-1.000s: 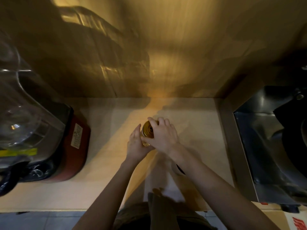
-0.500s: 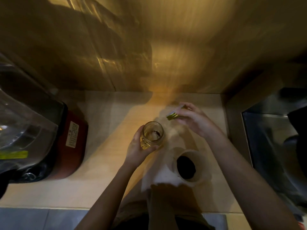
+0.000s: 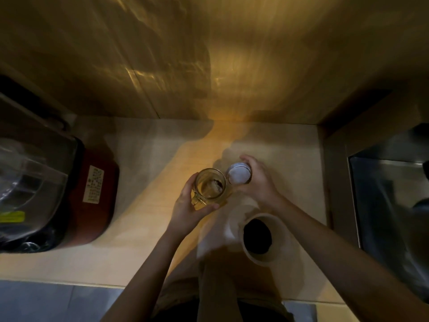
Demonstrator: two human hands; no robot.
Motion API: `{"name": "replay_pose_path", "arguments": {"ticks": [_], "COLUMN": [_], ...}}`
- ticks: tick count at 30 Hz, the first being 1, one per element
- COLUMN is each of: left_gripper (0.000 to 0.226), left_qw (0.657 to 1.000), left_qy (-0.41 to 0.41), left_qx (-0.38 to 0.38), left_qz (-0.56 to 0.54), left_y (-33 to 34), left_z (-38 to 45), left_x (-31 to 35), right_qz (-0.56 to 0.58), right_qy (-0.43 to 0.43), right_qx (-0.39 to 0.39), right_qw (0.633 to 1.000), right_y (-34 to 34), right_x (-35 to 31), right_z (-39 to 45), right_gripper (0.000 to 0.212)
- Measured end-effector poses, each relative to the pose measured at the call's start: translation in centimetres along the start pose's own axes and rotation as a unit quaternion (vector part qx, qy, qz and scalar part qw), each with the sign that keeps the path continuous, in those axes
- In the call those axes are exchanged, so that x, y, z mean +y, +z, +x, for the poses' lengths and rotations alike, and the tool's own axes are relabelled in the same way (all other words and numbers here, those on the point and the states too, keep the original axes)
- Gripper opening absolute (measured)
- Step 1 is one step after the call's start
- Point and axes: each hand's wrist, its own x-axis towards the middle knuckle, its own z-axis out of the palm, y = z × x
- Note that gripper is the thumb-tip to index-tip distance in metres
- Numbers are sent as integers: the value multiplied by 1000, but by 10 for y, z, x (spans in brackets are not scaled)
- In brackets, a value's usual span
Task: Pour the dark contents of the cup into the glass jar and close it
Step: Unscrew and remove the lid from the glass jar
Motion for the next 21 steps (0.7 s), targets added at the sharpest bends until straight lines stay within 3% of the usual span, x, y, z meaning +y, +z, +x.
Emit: {"name": "replay_pose_path", "arguments": {"ticks": [6, 13, 18, 21], "left_gripper": [90, 92, 92, 92], "left_qw": [1000, 1000, 999, 998], "left_qy": [-9, -8, -6, 2], "left_qx": [-4, -7, 1, 3], "left_qz": [-7, 14, 36, 60], "left_y": [0, 0, -1, -2], "left_z": [-1, -2, -1, -1], "left_x": [0, 1, 4, 6], "right_qz": [-149, -194, 82, 156], "right_qy": [-30, 16, 109, 118], "right_qx": [-50, -107, -74, -15], "right_qw": [987, 975, 988, 981], "right_y": [0, -13, -36, -51], "right_x": [4, -10, -32, -40], "right_z": [1, 5, -12, -36], "right_gripper": [94, 100, 46, 14]}}
